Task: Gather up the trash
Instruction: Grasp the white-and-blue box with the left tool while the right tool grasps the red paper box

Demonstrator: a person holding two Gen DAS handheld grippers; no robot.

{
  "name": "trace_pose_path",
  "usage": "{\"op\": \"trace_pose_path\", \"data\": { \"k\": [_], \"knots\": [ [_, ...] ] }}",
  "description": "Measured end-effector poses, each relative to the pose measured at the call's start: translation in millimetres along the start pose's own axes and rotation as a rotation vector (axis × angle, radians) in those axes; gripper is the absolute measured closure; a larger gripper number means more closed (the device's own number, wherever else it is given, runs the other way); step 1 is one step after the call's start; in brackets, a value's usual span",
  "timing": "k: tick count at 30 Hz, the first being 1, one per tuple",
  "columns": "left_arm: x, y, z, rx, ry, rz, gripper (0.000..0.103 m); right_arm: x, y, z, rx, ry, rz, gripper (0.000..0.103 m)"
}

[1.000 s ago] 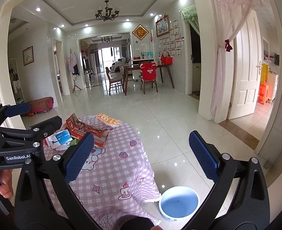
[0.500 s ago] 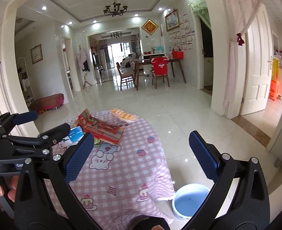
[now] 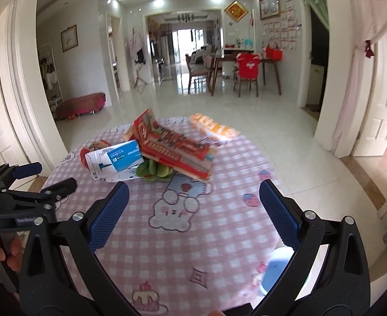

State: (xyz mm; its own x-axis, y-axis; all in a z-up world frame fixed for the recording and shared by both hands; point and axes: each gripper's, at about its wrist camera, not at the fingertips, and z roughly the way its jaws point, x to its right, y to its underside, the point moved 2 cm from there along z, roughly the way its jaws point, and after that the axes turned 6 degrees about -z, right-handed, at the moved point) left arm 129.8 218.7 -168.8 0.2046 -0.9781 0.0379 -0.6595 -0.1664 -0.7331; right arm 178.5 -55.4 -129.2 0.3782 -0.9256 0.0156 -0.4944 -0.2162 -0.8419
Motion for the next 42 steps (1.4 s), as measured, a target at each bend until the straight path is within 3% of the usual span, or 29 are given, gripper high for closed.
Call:
{"op": "trace_pose_path", "data": {
  "k": [8, 17, 21, 23, 25, 26, 28, 31, 38, 42],
  "knots": [
    [-27.9, -10.1, 48.1, -0.024, 0.094, -0.04, 0.005, -7.5, -2.4, 55.3, -0.055, -0.007, 0.01, 0.006],
    [-1.4, -30.0, 93.9, 0.006, 0.135, 0.122, 0.005, 8.7, -9.5, 82.7, -0.067, -0.021, 0.074, 0.006],
    [3.1, -30.8, 111.0, -0.013, 0.153, 0.157, 0.035, 11.9, -10.0, 92.5, -0.076, -0.039, 0.086, 0.006],
    [5.2, -29.4, 111.7, -0.004, 0.167, 0.165, 0.038, 12.1, -10.8, 96.2, -0.079, -0.043, 0.085, 0.006],
    [7.8, -28.5, 108.2, 0.008, 0.192, 0.168, 0.048, 10.3, -11.5, 100.2, -0.08, -0.049, 0.083, 0.006],
    [7.1, -28.0, 105.3, 0.016, 0.214, 0.163, 0.053, 9.4, -12.2, 102.0, -0.082, -0.053, 0.082, 0.006],
    [2.4, -27.4, 99.5, 0.02, 0.272, 0.143, 0.081, 6.2, -13.2, 103.3, -0.08, -0.059, 0.08, 0.006],
    [-4.1, -27.7, 88.6, 0.017, 0.416, 0.081, 0.099, -0.4, -16.9, 104.2, -0.076, -0.069, 0.073, 0.006],
    [3.7, -18.0, 71.4, 0.029, 0.477, 0.042, 0.101, -8.9, -24.2, 102.4, -0.075, -0.085, 0.064, 0.006],
    [-9.0, -21.2, 48.7, 0.098, 0.493, -0.024, 0.101, -11.3, -28.1, 99.4, -0.066, -0.098, 0.065, 0.006]
  ]
}}
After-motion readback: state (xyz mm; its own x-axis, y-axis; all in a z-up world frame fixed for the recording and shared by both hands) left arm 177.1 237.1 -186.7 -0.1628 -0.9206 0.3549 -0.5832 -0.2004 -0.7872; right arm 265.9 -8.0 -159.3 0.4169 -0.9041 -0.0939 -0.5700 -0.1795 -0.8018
